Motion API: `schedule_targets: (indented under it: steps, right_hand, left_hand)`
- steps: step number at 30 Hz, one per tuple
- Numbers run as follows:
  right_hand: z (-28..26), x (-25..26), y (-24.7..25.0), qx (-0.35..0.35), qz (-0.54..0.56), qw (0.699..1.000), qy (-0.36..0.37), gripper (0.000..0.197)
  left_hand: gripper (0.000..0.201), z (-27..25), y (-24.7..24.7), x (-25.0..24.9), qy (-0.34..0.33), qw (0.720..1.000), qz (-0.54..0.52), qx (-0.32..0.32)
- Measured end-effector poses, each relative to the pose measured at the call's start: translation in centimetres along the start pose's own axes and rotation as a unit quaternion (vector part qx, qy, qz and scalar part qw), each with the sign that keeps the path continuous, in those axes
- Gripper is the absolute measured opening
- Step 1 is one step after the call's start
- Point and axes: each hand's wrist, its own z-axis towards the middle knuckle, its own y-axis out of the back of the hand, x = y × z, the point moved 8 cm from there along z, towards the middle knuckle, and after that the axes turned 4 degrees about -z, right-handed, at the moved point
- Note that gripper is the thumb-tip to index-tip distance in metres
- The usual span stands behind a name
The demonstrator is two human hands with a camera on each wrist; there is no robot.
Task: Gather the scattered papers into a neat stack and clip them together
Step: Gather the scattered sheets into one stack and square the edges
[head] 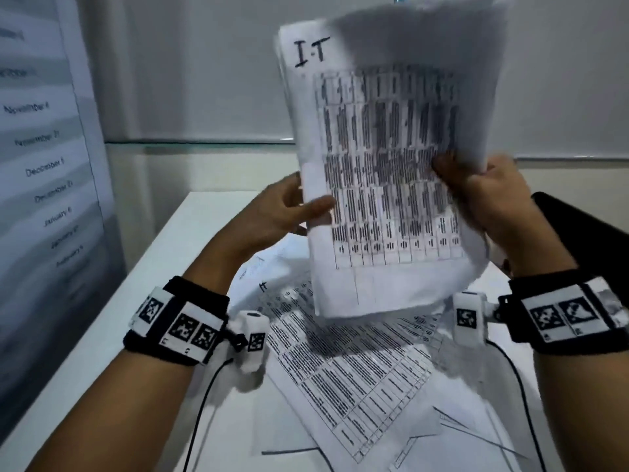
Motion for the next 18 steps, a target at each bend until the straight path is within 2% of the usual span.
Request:
schedule_targets:
  steps: [1,3,5,7,9,10,12,13,15,18]
  right_hand:
    - [0.4,-0.2,1.4,-0.031,-0.001,1.0,-0.005,0.058]
    - [0.9,-1.0,4.1,-0.082,0.027,0.996,-0.025,0.054]
    - [1.1,-1.5,6.2,-0.123,0.084,0.988,-0.026,0.037]
    - [1.6,-2.2,7.9,-0.152,0.132,0.979,-0.02,0.027]
    - [2.0,-3.2,9.2,-0.172,0.188,0.967,-0.02,0.015]
    - [2.2,-3.6,9.8,-0.179,0.225,0.957,-0.021,0.019]
    - [2.4,-4.0,11.0,-0.209,0.27,0.939,-0.028,0.039]
    - [2.5,-4.0,11.3,-0.217,0.289,0.932,-0.024,0.039]
    - [3.0,-4.4,12.2,-0.217,0.322,0.921,-0.024,0.021]
    - [3.2,-4.6,13.2,-0.214,0.363,0.907,-0.021,0.018]
  left_hand:
    - [0.046,0.4,-1.0,1.1,0.027,0.997,0.058,0.034]
    - [0.045,1.0,-3.5,3.3,0.064,0.969,0.209,0.112]
    - [0.044,1.2,-6.8,5.1,0.073,0.922,0.324,0.2]
    - [0.045,1.1,-10.4,6.4,0.061,0.876,0.396,0.269]
    - [0.057,0.9,-13.4,8.1,0.054,0.848,0.421,0.317]
    - [0.065,0.7,-14.9,9.0,0.052,0.836,0.425,0.344]
    - [0.075,0.6,-17.0,10.5,0.052,0.806,0.44,0.393]
    - [0.076,0.7,-17.3,11.0,0.057,0.796,0.444,0.407]
    - [0.076,1.6,-17.3,11.4,0.069,0.788,0.449,0.415]
    - [0.064,3.1,-16.4,12.0,0.091,0.789,0.452,0.406]
